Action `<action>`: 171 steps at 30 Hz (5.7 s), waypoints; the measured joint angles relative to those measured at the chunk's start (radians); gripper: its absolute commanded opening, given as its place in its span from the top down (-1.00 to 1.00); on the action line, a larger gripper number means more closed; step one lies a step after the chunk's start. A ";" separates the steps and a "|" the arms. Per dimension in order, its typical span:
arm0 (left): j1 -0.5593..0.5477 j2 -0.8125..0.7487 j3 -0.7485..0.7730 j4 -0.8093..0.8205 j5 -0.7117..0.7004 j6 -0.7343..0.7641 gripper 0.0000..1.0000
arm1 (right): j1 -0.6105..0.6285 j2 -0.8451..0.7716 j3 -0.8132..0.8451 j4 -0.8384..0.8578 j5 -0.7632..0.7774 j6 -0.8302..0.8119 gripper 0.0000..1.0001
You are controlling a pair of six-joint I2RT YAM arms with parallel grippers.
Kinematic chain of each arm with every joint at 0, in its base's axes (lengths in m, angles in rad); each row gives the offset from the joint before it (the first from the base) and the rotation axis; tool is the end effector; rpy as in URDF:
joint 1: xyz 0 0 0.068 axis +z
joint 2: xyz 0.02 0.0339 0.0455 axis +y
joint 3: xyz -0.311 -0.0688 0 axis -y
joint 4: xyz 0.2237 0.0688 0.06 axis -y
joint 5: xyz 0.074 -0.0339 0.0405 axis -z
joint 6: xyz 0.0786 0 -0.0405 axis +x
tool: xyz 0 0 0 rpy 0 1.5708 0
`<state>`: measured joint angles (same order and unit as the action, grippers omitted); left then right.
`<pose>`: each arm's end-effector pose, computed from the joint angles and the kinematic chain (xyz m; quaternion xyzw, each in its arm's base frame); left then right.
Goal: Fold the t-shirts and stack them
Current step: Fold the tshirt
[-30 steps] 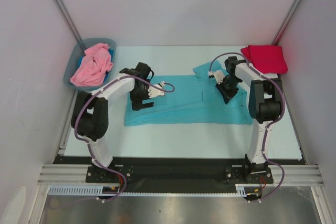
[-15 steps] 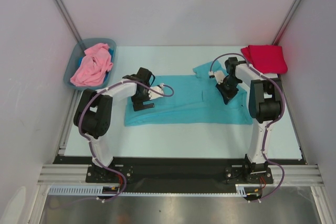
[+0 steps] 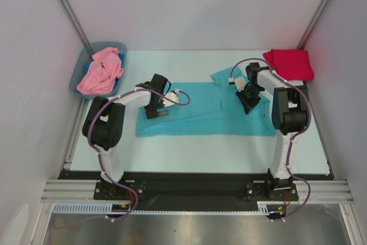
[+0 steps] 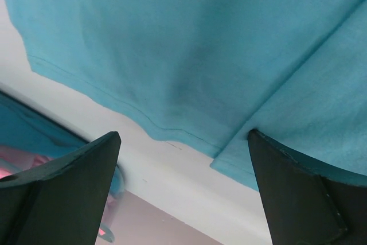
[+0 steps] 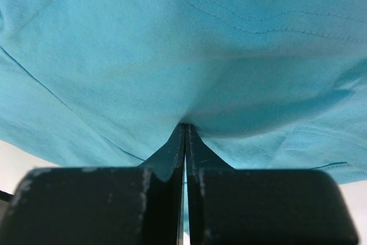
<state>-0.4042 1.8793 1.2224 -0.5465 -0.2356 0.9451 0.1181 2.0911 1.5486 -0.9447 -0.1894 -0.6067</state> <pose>0.3587 -0.1335 0.1803 0.5931 0.7759 0.1598 0.1439 0.4052 0.0630 0.1686 -0.3563 0.9286 0.0816 0.0632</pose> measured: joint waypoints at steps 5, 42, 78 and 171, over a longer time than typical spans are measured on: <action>0.002 0.001 -0.008 0.032 -0.025 -0.003 -0.99 | 0.001 -0.003 -0.007 0.009 0.005 0.014 1.00; -0.027 -0.044 0.244 -0.108 0.148 -0.020 -0.99 | 0.007 -0.032 -0.048 0.052 0.020 0.024 1.00; -0.287 0.210 0.359 -0.100 0.409 -0.031 -0.99 | 0.019 -0.050 -0.067 0.071 0.039 0.029 1.00; -0.205 -0.039 0.119 0.066 0.089 0.038 -0.99 | 0.045 -0.042 -0.019 0.034 0.021 0.003 1.00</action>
<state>-0.6090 1.8400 1.3418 -0.4805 -0.1463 0.9829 0.1635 2.0495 1.5299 -0.9112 -0.1684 -0.6037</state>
